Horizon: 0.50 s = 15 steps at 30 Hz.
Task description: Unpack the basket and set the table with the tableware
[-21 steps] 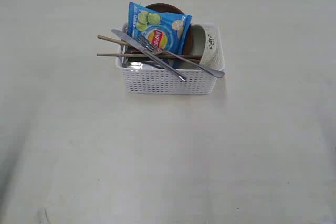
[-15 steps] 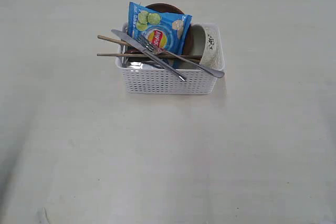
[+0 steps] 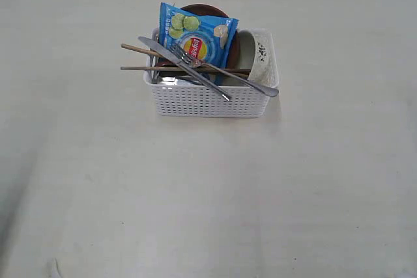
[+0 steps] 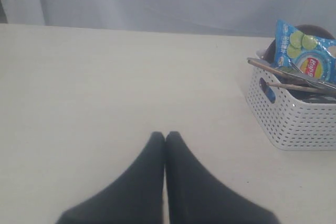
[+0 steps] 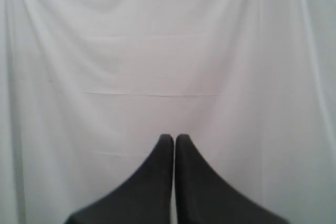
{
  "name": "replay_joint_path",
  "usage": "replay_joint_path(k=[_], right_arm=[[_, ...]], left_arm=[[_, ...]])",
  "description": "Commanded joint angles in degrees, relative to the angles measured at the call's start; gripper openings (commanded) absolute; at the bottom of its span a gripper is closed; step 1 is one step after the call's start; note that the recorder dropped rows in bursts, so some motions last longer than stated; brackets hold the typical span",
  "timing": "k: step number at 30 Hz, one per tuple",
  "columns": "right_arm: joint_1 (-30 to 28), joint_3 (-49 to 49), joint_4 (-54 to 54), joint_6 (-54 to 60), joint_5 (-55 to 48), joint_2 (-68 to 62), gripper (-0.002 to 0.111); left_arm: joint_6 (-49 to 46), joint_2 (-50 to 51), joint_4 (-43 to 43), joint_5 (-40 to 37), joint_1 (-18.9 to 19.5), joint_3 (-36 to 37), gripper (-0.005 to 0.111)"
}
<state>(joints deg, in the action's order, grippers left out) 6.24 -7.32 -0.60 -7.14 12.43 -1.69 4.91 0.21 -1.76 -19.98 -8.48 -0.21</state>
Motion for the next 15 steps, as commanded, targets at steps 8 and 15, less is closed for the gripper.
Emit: replay_joint_path(k=[8, 15], right_arm=[[7.91, -32.58, 0.60, 2.96, -26.02, -34.33, 0.002], [23.46, -49.99, 0.60, 4.14, -57.94, -59.74, 0.002]], left_arm=[[-0.17, -0.21, 0.05, 0.12, -0.27, 0.21, 0.000], [-0.17, -0.21, 0.05, 0.12, -0.27, 0.21, 0.000]])
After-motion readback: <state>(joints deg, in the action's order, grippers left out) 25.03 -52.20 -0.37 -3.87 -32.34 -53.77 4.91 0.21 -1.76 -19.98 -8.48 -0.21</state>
